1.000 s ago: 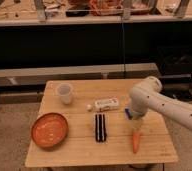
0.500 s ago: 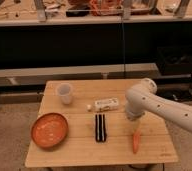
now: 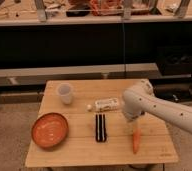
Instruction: Push the eraser across the table
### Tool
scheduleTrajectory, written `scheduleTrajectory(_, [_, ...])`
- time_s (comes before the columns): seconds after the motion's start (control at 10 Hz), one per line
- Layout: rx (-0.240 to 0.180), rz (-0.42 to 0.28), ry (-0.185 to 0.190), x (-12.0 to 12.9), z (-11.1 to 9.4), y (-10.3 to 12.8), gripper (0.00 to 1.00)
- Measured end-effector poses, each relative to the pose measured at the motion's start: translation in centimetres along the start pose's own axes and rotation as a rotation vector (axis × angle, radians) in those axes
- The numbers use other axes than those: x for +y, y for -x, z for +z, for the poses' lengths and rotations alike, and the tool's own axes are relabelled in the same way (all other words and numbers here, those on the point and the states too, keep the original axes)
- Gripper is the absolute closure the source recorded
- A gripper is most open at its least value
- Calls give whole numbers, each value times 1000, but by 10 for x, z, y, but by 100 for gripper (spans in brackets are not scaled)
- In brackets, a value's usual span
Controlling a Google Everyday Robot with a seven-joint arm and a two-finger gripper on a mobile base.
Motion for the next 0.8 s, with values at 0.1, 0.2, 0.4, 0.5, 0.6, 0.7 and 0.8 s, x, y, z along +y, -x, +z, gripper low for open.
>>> scheduleTrajectory(0.1, [-1,-10,4,0,2,2,20])
scheduleTrajectory(0.2, [-5,-19,6,0,2,6,20])
scheduleTrajectory(0.4, [-11,-35,11,-1,5,11,20])
scheduleTrajectory(0.5, [-12,-39,12,0,5,11,20])
scheduleTrajectory(0.6, [-13,-45,14,0,6,12,20])
scheduleTrajectory(0.7, [-15,-55,19,0,6,14,20])
scheduleTrajectory(0.8, [-15,-63,23,0,7,16,20])
